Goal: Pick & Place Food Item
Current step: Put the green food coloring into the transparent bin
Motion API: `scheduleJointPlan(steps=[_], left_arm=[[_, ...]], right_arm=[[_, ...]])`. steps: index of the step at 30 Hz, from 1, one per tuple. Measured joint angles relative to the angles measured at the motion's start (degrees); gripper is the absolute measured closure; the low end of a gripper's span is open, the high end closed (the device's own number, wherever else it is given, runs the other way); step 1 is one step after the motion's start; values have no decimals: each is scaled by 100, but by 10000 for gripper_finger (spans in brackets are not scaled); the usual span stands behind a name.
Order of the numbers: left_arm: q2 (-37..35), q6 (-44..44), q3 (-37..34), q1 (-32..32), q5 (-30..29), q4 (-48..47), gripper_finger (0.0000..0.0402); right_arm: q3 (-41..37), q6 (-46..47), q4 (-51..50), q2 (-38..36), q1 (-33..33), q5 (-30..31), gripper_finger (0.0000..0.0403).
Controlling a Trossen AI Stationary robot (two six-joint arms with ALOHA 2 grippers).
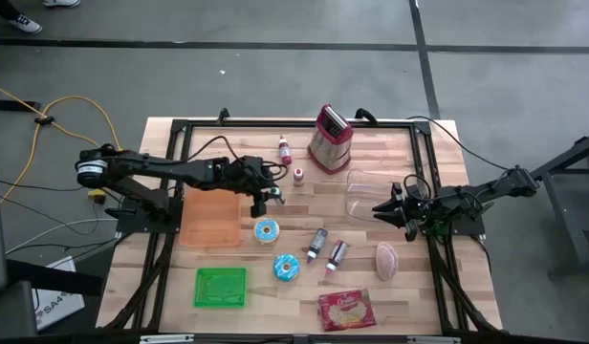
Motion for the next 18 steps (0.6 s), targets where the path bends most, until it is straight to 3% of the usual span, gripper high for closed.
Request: scheduleJointPlan(steps=[11, 18], left_arm=[[862, -238, 1081, -592, -254, 1, 288], [1337, 45, 1742, -643, -261, -10, 288]], right_arm=[[0, 0, 0, 1, 0, 0, 310], [0, 0, 2, 1, 0, 0, 310]])
